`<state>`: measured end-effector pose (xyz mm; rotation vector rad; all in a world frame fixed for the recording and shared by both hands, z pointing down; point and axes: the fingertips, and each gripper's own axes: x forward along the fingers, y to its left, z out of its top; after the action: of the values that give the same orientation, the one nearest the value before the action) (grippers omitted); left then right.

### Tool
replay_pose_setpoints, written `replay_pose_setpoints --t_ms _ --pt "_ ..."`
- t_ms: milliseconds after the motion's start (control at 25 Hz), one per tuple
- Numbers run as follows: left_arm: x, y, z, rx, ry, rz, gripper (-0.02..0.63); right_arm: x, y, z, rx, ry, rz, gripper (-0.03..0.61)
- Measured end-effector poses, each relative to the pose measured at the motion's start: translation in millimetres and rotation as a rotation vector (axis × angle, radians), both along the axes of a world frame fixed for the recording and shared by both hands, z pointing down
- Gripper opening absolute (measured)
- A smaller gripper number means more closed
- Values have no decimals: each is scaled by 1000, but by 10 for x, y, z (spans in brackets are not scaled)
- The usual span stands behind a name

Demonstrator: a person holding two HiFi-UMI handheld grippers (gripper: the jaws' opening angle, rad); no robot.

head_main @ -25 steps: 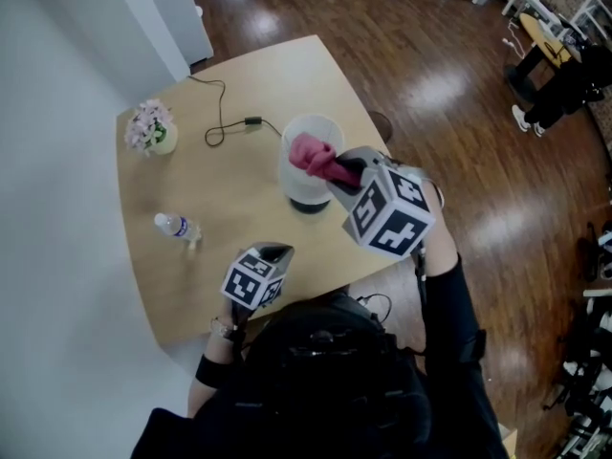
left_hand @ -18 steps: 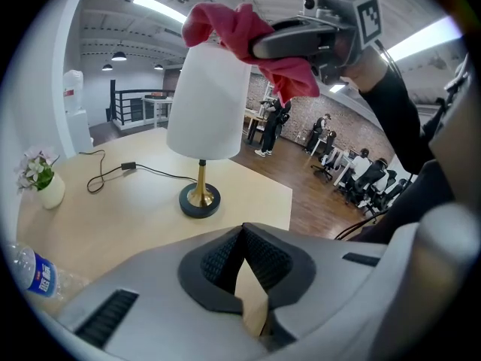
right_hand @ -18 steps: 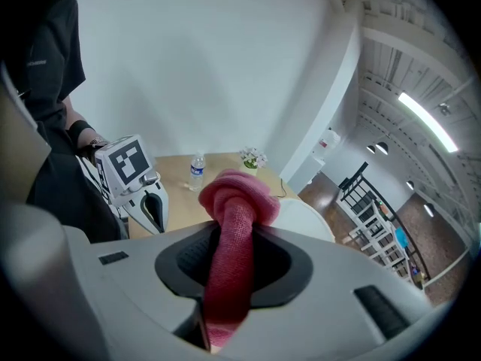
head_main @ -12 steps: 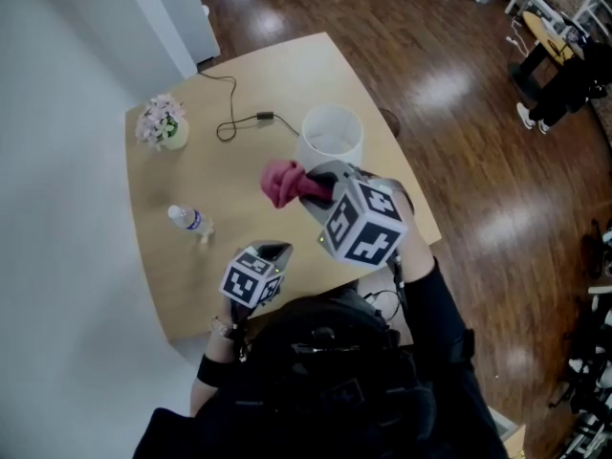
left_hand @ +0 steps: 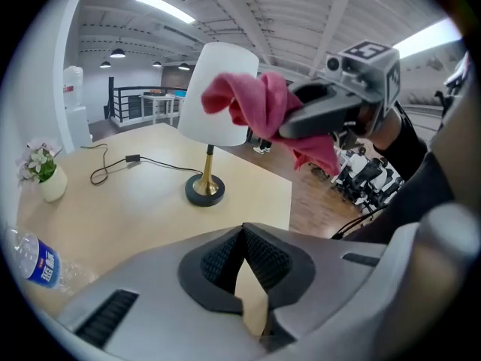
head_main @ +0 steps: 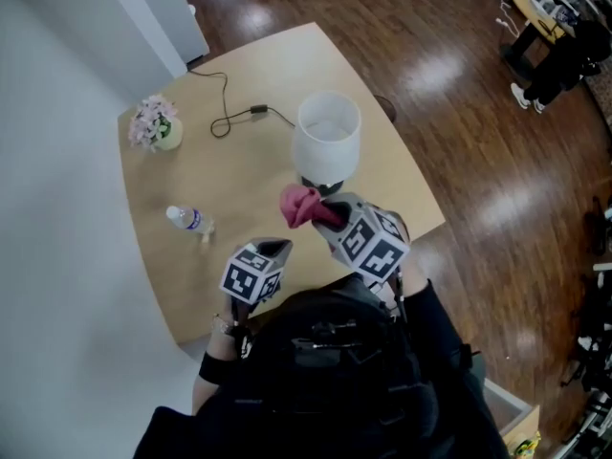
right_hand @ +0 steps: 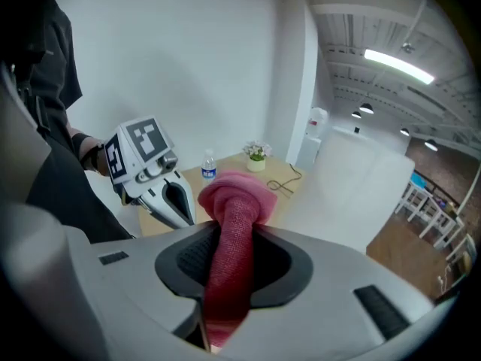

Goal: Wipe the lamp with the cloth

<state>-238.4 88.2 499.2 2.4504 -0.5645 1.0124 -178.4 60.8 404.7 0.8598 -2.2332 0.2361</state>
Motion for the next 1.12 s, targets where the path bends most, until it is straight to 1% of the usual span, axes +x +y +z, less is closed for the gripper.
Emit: replay_pose_setpoints --t_ms 160,320,440,560,640,800,920,1000,1120 --pt "48 -4 104 -18 -18 14 -5 271 67 535 -84 -4 98 104" --pt "131 25 190 -31 -45 29 -5 554 28 974 -135 -34 199 104" --pt "173 70 217 -46 -74 45 -5 759 -112 1198 -140 -84 290 104" --pt "209 96 248 -55 -104 48 -5 949 -362 1381 -111 -131 352 104" --pt "222 117 276 -57 -126 40 -5 1015 -535 1513 -84 -145 355 104" --pt "312 135 267 -58 -157 16 -5 1035 -836 1586 4 -191 298 104" --pt "424 118 194 -74 -128 -28 -5 1051 -984 1553 63 -235 251 104" --pt "486 113 155 -84 -108 -64 -5 1076 -1035 1566 72 -267 227 104" --pt "528 137 162 -97 -115 -96 -5 1080 -1100 1595 84 -315 191 104"
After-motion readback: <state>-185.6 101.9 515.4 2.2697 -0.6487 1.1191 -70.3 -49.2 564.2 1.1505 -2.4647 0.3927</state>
